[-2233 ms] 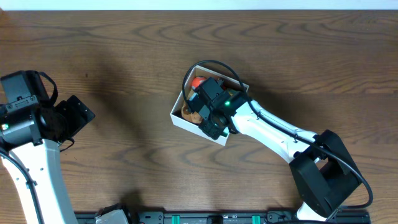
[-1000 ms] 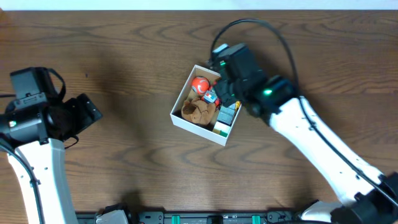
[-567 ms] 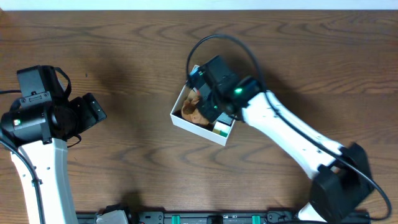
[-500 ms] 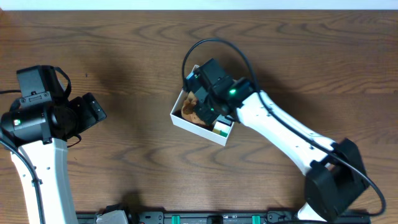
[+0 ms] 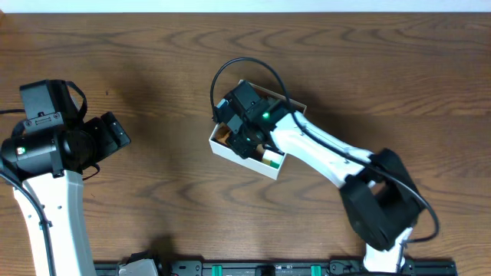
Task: Pack container
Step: 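Lift the right gripper out of the box and withdraw right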
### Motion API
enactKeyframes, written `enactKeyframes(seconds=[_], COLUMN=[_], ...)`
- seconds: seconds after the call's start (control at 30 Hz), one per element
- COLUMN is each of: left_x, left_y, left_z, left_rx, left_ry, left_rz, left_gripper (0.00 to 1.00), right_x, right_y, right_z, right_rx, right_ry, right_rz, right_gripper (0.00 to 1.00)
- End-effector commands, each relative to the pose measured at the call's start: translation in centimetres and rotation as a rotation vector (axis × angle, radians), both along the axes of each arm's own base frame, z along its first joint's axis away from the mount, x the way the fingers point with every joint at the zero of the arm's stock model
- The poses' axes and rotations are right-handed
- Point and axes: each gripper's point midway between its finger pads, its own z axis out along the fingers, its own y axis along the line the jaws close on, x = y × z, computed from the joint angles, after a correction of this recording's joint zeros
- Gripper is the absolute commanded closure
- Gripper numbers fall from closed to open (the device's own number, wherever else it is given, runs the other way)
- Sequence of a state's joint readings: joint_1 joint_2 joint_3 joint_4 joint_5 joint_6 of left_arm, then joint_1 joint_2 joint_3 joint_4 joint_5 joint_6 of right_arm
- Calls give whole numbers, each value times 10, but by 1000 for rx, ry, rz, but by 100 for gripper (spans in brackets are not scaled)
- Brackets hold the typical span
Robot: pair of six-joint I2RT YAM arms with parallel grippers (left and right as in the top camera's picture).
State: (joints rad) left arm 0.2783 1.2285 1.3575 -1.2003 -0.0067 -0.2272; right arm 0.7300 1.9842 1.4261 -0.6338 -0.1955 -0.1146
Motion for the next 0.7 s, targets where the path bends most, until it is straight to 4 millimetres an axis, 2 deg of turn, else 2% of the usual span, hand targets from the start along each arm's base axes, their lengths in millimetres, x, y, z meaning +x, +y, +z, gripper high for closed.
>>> enactKeyframes(seconds=[0.0, 0.13, 0.3, 0.4, 0.53, 0.67], left_x=[2, 2, 2, 2, 2, 2], left_y=[0, 0, 0, 0, 0, 0], left_z=[8, 8, 8, 8, 8, 8], left_rx=[17, 17, 16, 16, 16, 16], left_ry=[-18, -18, -17, -16, -16, -17], left_rz=[-17, -17, -17, -17, -17, -17], left_gripper=[2, 2, 2, 2, 2, 2], right_x=[-15, -13, -5, 1, 7, 8], right_y=[6, 3, -4, -5, -9, -22], right_z=[-34, -36, -22, -1, 38, 78], right_rx=[-32, -50, -72, -59, -30, -23], right_ry=[76, 66, 10, -44, -127, -207], right_rz=[43, 36, 15, 4, -15, -44], right_gripper=[98, 99, 98, 96, 92, 75])
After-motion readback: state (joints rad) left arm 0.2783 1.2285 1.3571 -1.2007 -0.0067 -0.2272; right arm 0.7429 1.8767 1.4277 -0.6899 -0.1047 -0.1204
